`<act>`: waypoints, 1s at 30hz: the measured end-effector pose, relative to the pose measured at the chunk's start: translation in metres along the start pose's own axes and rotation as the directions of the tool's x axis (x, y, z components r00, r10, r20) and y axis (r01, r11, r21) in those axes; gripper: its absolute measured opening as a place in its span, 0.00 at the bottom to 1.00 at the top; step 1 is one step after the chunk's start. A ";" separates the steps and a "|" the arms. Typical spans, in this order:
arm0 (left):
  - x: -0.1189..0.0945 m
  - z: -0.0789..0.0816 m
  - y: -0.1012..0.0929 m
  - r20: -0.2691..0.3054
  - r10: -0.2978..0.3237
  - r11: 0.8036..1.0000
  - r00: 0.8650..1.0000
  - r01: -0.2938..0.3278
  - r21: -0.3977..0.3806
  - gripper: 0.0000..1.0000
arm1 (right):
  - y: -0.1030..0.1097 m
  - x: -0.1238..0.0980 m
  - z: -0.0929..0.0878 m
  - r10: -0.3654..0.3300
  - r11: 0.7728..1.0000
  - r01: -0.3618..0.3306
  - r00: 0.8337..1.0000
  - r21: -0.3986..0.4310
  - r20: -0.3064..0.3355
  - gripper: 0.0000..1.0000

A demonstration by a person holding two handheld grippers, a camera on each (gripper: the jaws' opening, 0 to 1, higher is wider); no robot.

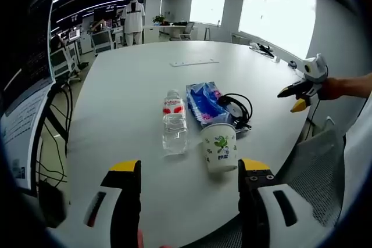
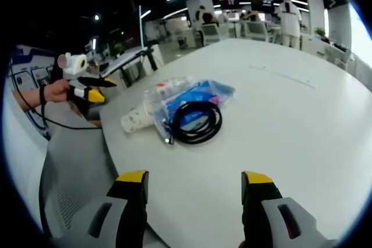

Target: Arrange the tabletop items into an orderly group along one side of the table until the central work area is clear of visible clutter.

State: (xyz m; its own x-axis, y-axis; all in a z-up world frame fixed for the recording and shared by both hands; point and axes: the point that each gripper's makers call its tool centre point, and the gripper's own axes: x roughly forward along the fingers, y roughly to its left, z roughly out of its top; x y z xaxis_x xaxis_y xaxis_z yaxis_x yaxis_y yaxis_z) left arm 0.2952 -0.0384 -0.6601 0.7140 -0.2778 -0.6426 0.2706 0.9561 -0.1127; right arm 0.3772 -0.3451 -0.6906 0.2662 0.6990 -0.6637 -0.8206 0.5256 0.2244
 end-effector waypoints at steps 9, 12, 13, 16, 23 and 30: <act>0.000 -0.003 0.001 -0.001 0.006 1.000 1.000 -0.006 -0.021 0.67 | 0.002 0.000 -0.002 -0.002 1.000 0.002 1.000 0.009 0.000 0.65; 0.001 -0.006 0.000 -0.005 0.005 1.000 1.000 -0.005 -0.026 0.66 | 0.003 0.000 -0.003 -0.005 1.000 0.005 1.000 0.016 0.003 0.65; 0.001 -0.006 0.000 -0.007 0.005 1.000 1.000 -0.006 -0.027 0.66 | 0.003 0.000 -0.004 -0.006 1.000 0.006 1.000 0.019 0.004 0.65; 0.003 -0.006 0.001 -0.004 0.008 0.999 1.000 -0.008 -0.045 0.65 | 0.002 0.000 -0.005 -0.011 0.999 0.011 1.000 0.031 0.005 0.65; 0.005 -0.004 0.003 -0.005 0.011 0.998 1.000 -0.011 -0.063 0.63 | 0.001 0.000 -0.005 -0.016 0.999 0.016 1.000 0.044 0.013 0.64; 0.008 -0.005 0.005 -0.011 0.011 0.997 1.000 -0.011 -0.078 0.63 | 0.004 0.001 -0.008 -0.012 0.999 0.011 1.000 0.052 0.012 0.64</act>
State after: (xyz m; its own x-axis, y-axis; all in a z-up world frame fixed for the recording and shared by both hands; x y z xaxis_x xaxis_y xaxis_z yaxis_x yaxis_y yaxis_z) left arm 0.2991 -0.0357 -0.6694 0.7098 -0.2667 -0.6520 0.2113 0.9636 -0.1641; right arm 0.3703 -0.3467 -0.6965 0.2821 0.6983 -0.6579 -0.7900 0.5582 0.2538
